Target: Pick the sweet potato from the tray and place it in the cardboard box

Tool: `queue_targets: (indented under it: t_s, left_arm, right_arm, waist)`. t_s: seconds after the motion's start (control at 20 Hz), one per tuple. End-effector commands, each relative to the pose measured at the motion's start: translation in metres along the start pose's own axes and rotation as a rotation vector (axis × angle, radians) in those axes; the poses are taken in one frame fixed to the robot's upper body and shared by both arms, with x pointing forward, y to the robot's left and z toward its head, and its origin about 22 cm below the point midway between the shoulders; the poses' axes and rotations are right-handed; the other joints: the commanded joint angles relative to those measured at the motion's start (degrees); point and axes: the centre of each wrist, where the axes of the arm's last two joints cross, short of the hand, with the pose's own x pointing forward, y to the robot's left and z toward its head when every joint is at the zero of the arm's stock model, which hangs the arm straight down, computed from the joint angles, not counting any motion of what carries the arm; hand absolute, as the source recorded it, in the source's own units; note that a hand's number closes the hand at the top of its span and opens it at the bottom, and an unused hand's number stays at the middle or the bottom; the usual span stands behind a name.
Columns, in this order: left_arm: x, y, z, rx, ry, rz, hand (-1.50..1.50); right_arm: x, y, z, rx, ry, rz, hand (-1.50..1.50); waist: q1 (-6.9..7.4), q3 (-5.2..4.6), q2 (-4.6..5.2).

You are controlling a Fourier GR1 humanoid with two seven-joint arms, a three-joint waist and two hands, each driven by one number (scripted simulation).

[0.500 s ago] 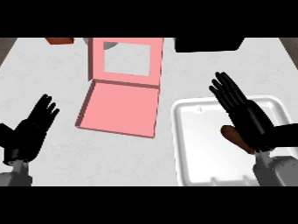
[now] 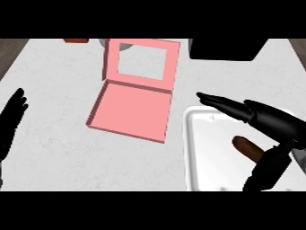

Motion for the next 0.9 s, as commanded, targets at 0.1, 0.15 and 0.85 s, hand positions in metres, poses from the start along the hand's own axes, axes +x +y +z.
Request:
queue_targets:
  t_s: [0.1, 0.15, 0.85]
  left_arm:
    - [0.011, 0.008, -0.006, 0.061, -0.075, -0.177, 0.0]
    - [0.008, 0.009, -0.006, 0.082, -0.065, -0.187, 0.0]
    - [0.003, -0.013, -0.016, 0.077, -0.058, -0.205, 0.0]
  right_arm:
    - [-0.025, -0.016, 0.038, 0.318, -0.01, 0.112, -1.5]
    - [-0.031, -0.023, 0.046, 0.327, -0.044, 0.086, -1.5]
    - [-0.032, -0.06, 0.033, 0.689, -0.093, 0.797, -1.5]
  waist:
    - [-0.64, 0.38, 2.99]
    - [-0.58, 0.42, 3.11]
    - [-0.03, -0.19, 2.3]
